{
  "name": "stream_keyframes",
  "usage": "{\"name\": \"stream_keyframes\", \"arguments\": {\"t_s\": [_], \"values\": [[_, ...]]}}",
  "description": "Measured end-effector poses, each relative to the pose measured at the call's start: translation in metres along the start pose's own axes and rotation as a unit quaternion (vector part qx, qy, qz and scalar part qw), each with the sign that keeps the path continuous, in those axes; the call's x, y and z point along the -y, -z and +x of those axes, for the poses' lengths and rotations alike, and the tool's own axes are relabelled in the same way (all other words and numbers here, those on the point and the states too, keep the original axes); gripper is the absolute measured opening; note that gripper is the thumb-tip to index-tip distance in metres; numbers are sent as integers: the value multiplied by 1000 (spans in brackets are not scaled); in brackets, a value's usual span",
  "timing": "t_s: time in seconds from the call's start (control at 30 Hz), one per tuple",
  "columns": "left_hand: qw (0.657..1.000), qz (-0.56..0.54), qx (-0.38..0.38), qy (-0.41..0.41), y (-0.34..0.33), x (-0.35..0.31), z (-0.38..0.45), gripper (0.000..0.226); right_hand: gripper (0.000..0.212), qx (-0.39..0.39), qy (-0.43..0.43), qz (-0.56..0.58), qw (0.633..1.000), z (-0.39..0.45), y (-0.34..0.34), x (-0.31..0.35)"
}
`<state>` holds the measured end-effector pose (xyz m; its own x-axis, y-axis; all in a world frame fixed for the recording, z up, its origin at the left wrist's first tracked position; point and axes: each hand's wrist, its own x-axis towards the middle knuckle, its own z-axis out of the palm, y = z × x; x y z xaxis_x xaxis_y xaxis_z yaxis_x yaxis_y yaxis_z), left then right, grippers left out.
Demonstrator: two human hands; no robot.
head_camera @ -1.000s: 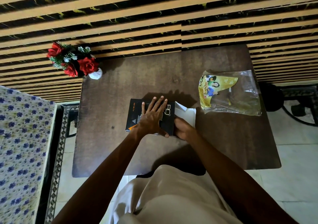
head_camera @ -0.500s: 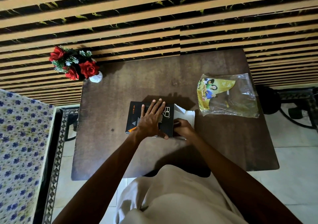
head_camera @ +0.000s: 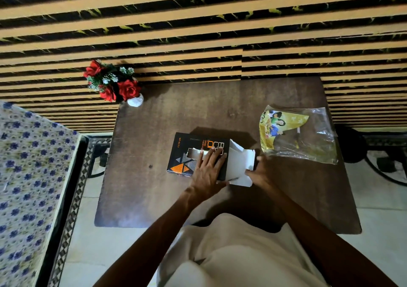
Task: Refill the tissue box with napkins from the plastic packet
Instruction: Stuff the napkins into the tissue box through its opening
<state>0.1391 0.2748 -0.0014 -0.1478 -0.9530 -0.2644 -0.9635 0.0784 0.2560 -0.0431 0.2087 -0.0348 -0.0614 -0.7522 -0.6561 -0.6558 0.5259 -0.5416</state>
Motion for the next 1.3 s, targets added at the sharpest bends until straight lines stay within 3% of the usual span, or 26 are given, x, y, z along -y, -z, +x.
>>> {"name": "stream_keyframes", "arguments": {"t_s": [0.07, 0.23, 0.37, 0.5, 0.57, 0.67, 0.77, 0.97, 1.07, 1.13, 1.3], "values": [[999, -6, -43, 7, -4, -9, -4, 82, 65, 56, -30, 20, 998, 5, 1, -8], [990, -42, -125, 41, -14, -16, -25, 57, 62, 83, -69, 45, 993, 15, 8, -17], [951, -120, -205, 198, -19, 8, -41, 74, 54, 68, -60, 55, 994, 12, 3, -16], [882, -244, -220, 338, -12, 42, -42, 99, 76, 30, -12, 40, 999, 29, -13, -31], [878, -273, -195, 340, -9, 56, -40, 108, 88, 22, 41, 7, 999, 29, -15, -31], [915, -199, -166, 309, -3, 63, -35, 110, 111, 19, 124, -53, 991, 0, -2, -9], [936, -182, -139, 268, 2, 53, -25, 117, 121, 5, 181, -119, 976, -4, 3, -1], [911, -248, -162, 288, -2, 50, -22, 139, 107, -11, 223, -189, 956, 9, 9, 32], [903, -313, -174, 237, -4, 64, -28, 149, 105, 122, 234, -157, 952, 11, 7, 39], [899, -338, -168, 220, -7, 72, -34, 152, 104, 189, 226, -197, 935, 8, 3, 37], [908, -330, -151, 208, -14, 76, -43, 150, 103, 115, 213, -221, 945, -2, -15, 29]]}}
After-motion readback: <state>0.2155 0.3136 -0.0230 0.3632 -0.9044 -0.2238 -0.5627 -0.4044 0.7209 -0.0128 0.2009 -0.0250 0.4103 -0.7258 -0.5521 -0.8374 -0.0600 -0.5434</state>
